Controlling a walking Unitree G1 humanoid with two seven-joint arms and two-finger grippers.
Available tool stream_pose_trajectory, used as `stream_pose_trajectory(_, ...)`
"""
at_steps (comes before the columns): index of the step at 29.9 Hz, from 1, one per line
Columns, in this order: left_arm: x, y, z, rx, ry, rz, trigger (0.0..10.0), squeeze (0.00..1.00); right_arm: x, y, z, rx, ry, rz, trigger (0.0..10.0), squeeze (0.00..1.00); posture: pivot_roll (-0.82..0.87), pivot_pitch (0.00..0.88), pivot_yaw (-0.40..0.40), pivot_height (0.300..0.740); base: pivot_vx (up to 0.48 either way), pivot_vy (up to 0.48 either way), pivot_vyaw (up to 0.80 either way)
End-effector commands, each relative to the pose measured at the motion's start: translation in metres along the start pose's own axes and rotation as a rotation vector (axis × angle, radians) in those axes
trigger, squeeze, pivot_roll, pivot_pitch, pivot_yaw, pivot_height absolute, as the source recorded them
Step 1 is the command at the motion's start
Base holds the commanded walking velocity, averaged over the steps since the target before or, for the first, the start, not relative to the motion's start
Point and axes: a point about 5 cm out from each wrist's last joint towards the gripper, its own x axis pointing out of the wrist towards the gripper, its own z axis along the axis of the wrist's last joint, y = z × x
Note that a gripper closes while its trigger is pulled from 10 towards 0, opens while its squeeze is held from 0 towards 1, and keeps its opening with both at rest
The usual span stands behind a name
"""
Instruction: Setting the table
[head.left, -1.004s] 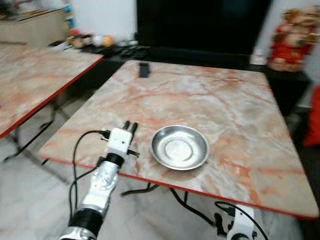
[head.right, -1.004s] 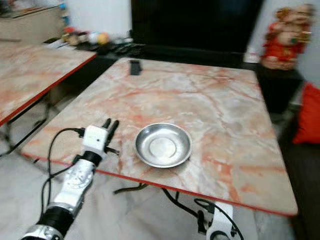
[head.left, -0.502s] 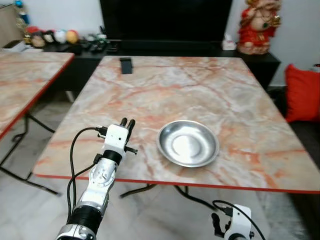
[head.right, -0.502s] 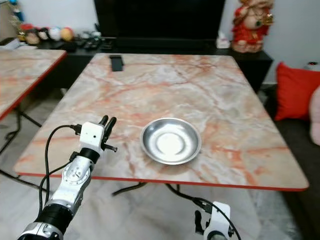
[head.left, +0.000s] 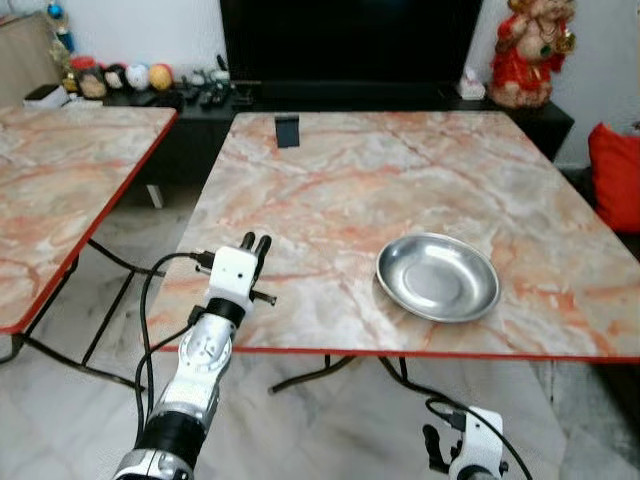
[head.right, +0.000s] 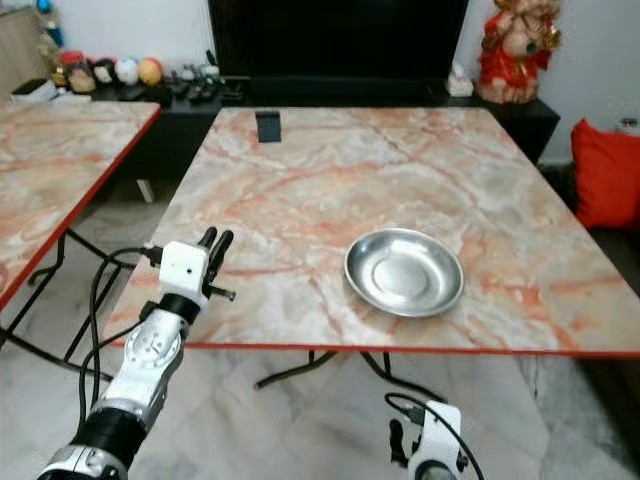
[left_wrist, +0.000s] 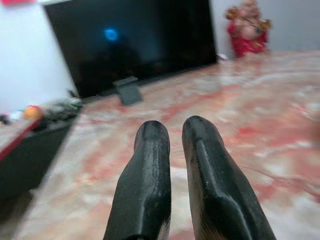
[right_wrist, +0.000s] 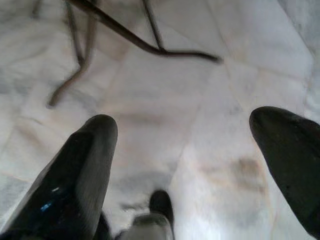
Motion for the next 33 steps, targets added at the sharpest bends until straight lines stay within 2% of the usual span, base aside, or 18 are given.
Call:
stream_pose_trajectory(1, 0.0026, 0.0032, 0.0047, 0.018, -0.014, -0.002, 10.0, 0.0, 0.0011, 0.0042, 0.0022, 0.012, -0.002, 0.008, 10.0, 0.0, -0.07, 0.0, -0.009, 0.74, 0.0, 0.375, 0.0)
stream_pose_trajectory(15, 0.001, 0.0027, 0.0052, 0.018, -0.014, -0.001, 10.0, 0.0, 0.0012, 0.0042, 0.0019, -0.004, 0.007, 0.018, 10.0, 0.0, -0.06, 0.0, -0.012, 0.74, 0.0, 0.378, 0.0)
stream_pose_trajectory(19, 0.001, 0.0027, 0.006, 0.02, -0.017, -0.004, 10.0, 0.0, 0.0014, 0.0051, 0.0032, -0.034, -0.001, 0.028, 10.0, 0.0, -0.06, 0.0, -0.01, 0.74, 0.0, 0.379, 0.0)
stream_pose_trajectory(24, 0.0007, 0.0021, 0.0061, 0.021, -0.017, -0.007, 10.0, 0.0, 0.0014, 0.0051, 0.0023, -0.035, 0.007, 0.023, 10.0, 0.0, -0.06, 0.0, -0.009, 0.74, 0.0, 0.379, 0.8)
stream_pose_trajectory(33, 0.0008, 0.0014, 0.0067, 0.025, -0.018, -0.016, 10.0, 0.0, 0.0014, 0.0056, 0.0013, -0.026, 0.016, 0.023, 10.0, 0.0, -0.06, 0.0, -0.008, 0.74, 0.0, 0.376, 0.0)
